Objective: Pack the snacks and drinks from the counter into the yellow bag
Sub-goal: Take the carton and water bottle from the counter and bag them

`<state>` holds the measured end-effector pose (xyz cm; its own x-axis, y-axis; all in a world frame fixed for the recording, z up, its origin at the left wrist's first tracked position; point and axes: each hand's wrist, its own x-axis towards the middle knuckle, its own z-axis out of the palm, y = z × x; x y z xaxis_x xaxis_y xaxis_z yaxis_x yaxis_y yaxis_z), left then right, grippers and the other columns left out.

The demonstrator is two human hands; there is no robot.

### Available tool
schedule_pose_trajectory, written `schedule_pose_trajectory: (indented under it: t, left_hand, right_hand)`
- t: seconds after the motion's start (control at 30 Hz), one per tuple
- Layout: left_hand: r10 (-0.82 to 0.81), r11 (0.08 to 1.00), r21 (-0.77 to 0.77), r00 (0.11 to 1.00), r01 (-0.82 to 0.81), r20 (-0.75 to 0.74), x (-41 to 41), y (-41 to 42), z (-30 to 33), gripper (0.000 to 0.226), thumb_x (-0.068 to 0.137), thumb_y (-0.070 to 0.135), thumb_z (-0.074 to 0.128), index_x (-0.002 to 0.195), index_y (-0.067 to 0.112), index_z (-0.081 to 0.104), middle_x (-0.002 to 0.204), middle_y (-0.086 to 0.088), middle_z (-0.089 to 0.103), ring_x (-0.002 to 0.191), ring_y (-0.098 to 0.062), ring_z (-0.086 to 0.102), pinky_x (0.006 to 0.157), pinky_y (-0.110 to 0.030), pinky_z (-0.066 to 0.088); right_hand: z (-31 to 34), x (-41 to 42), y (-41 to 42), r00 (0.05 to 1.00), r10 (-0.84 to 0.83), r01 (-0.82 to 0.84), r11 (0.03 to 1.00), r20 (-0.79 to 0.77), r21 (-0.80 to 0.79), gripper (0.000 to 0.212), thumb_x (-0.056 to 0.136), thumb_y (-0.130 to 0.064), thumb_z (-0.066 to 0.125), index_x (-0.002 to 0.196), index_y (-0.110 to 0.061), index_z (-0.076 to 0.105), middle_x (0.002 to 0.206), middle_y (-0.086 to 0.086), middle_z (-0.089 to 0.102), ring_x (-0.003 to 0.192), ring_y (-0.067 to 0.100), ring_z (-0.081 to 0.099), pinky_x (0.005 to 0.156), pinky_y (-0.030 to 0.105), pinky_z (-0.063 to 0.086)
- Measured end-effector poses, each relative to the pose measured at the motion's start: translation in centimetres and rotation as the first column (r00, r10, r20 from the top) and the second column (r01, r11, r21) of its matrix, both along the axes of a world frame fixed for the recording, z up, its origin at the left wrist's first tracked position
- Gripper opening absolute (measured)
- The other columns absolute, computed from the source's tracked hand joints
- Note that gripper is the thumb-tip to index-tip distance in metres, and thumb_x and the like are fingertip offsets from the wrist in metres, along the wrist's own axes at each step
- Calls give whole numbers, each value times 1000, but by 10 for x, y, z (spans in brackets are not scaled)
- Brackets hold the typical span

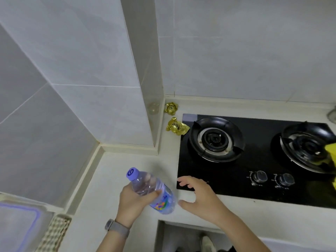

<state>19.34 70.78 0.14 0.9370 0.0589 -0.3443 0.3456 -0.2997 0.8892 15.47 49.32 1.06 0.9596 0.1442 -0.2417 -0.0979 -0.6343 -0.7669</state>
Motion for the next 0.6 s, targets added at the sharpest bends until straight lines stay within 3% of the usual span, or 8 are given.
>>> schedule_pose_trajectory:
  t: [0.1,0.2,0.37,0.43,0.5,0.6]
  left_hand:
    - [-158,986,-41,985,161,70,1,-26,22,33,55,18,88,84,17,71,81,2,75,78,-10,70,65,-21,54]
    - [-265,960,-49,952,276,155,1,-53,47,33,59,16,86,87,20,70,81,6,74,77,-8,70,63,-19,54]
    - [-410,895,-97,890,435,202,-9,-97,76,30,62,10,83,89,13,70,83,1,74,79,-8,70,64,-17,53]
    - [-454,867,-128,869,482,196,-15,-117,82,26,64,6,82,87,9,70,81,-1,74,78,-9,70,65,-17,52]
    - [-498,839,-136,845,526,196,-21,-139,86,26,63,9,83,86,10,71,84,-4,75,81,-12,70,70,-21,54]
    - [-577,786,-105,783,610,232,-34,-173,88,29,60,14,85,86,16,71,86,-4,74,83,-14,70,75,-25,56]
  right_hand:
    - [12,-9,0,999,35,-35,999,4,32,79,70,-39,75,135,-43,30,129,-23,38,119,0,34,95,11,32]
    - [23,-19,-6,997,-41,37,997,64,67,86,63,-42,78,128,-55,23,130,-23,36,119,-1,34,100,19,35]
    - [39,-38,-28,946,-276,244,952,170,187,79,59,-44,82,125,-44,39,120,-27,49,116,-2,47,94,19,46]
    - [46,-47,-40,915,-352,303,922,196,239,72,58,-41,84,120,-41,46,113,-21,58,108,1,56,89,19,49]
    - [52,-57,-51,887,-420,369,894,190,253,64,60,-37,84,114,-41,50,101,-22,63,91,-6,62,73,12,49]
    - [62,-74,-71,860,-487,469,872,152,143,38,64,-36,80,87,-45,51,76,-33,63,63,-13,59,50,7,42]
